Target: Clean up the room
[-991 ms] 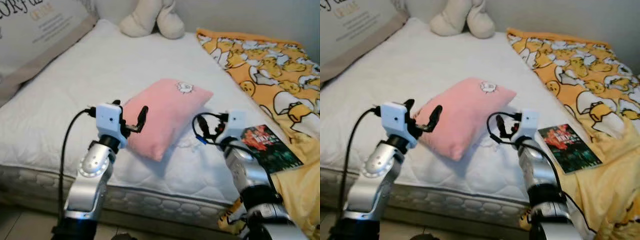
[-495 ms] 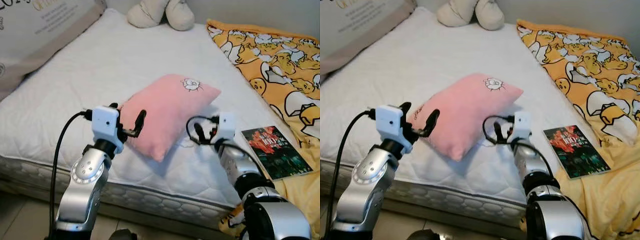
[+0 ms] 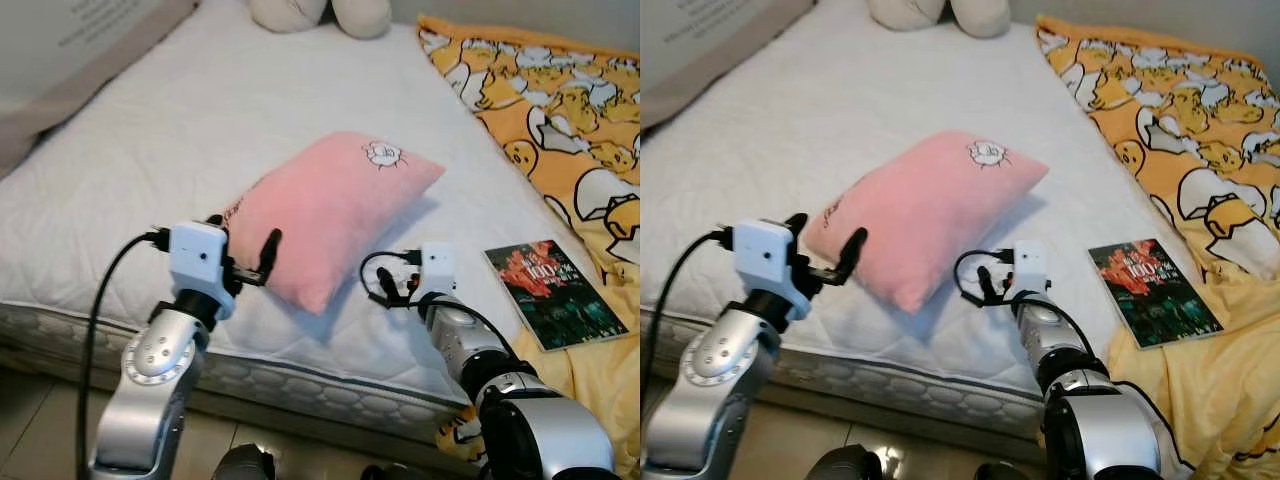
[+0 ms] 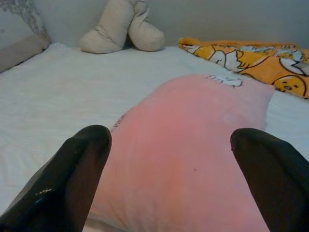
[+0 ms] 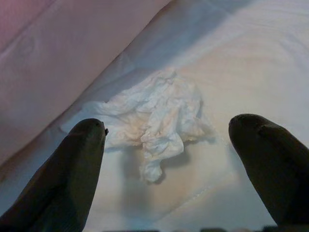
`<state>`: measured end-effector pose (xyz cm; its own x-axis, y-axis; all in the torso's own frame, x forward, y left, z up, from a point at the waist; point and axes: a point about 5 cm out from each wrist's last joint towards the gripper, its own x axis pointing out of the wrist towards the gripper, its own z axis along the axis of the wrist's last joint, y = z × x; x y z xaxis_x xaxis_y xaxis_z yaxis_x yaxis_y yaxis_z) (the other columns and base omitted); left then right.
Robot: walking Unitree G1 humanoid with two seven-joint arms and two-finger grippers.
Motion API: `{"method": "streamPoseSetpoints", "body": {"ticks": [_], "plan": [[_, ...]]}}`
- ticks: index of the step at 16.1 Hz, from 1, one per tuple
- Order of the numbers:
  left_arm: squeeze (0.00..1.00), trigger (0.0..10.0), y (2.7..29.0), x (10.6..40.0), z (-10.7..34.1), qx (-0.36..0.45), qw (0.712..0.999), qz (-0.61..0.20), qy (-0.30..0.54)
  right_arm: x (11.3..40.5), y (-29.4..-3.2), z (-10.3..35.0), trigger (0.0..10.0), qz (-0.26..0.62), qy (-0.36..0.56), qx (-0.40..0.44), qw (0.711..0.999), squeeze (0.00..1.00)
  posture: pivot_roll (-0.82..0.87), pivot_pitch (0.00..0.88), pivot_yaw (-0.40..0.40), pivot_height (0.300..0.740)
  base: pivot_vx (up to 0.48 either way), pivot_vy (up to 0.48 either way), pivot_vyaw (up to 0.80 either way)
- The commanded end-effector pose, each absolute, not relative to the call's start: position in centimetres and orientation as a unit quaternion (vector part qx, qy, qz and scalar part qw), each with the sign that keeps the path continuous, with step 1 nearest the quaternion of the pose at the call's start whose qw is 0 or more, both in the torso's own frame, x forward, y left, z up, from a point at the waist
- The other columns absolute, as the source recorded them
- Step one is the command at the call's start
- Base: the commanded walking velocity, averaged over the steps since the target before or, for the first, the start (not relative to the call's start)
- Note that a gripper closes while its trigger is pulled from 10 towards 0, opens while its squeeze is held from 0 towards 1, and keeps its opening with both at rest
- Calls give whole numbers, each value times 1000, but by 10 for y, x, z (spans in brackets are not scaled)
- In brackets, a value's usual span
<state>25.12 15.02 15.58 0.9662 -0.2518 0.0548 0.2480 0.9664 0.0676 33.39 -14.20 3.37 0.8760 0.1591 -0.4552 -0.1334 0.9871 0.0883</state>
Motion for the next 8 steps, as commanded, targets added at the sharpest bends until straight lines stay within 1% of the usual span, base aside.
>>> {"method": "streamPoseSetpoints", "body": {"ticks": [1,5,7,8], "plan": [[0,10000,154,248,159,39,992,-116,-31,340,-138,41,10000,87,223,6,971,0,306,148,-47,726,0,0,0],[0,10000,156,242,159,43,993,-109,-27,340,-133,40,10000,90,233,4,968,0,321,162,-49,726,0,0,0],[0,10000,156,241,161,45,993,-109,-26,335,-129,33,10000,89,256,13,962,0,324,168,-48,726,0,0,0],[0,10000,156,241,161,46,993,-109,-26,334,-129,31,2275,86,262,10,961,0,324,168,-48,726,0,0,0]]}}
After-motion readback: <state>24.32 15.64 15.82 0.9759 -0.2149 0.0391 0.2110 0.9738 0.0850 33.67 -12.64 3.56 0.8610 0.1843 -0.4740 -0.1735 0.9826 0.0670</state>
